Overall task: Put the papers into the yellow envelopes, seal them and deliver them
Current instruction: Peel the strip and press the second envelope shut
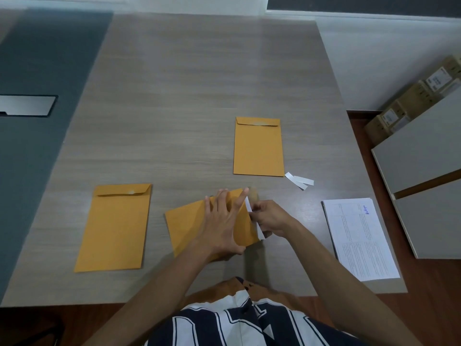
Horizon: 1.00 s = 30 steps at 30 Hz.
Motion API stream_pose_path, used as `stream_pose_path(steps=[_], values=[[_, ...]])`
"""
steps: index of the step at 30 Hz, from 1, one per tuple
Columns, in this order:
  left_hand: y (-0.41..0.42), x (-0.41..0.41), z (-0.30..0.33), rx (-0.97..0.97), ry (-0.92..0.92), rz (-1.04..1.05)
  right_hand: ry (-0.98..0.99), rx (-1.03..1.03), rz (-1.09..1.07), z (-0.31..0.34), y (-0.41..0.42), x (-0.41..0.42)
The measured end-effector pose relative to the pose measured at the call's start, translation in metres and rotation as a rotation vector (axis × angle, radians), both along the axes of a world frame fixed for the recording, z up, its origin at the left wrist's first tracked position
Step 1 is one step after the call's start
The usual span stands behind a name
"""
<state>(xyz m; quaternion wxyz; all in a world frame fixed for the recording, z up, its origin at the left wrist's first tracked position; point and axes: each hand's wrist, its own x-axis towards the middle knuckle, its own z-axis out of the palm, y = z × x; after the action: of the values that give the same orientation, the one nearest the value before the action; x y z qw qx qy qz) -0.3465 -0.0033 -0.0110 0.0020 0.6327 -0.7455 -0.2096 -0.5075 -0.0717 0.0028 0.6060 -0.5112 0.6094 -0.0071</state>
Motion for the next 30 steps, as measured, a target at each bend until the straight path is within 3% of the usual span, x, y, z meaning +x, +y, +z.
stream_pose_path(steps=[4,10,17,19,22,30], values=[[-0.001,-0.002,0.001,-0.018,0.010,-0.017,-0.176,0.180,-0.068,0.004,0.003,0.004],[0.000,-0.004,-0.002,-0.034,0.004,-0.007,-0.250,0.221,-0.068,-0.002,-0.005,-0.004],[-0.003,-0.004,-0.024,0.056,-0.116,0.255,0.034,-0.329,-0.300,-0.012,-0.009,-0.012],[-0.005,-0.004,-0.028,0.088,-0.161,0.337,0.183,-0.483,-0.176,-0.021,-0.008,-0.015],[-0.006,-0.002,-0.033,0.002,-0.170,0.382,0.302,-0.547,-0.012,-0.035,-0.006,-0.012],[-0.007,0.016,-0.033,-0.009,-0.163,0.255,0.476,-0.644,0.317,-0.037,-0.021,0.014]])
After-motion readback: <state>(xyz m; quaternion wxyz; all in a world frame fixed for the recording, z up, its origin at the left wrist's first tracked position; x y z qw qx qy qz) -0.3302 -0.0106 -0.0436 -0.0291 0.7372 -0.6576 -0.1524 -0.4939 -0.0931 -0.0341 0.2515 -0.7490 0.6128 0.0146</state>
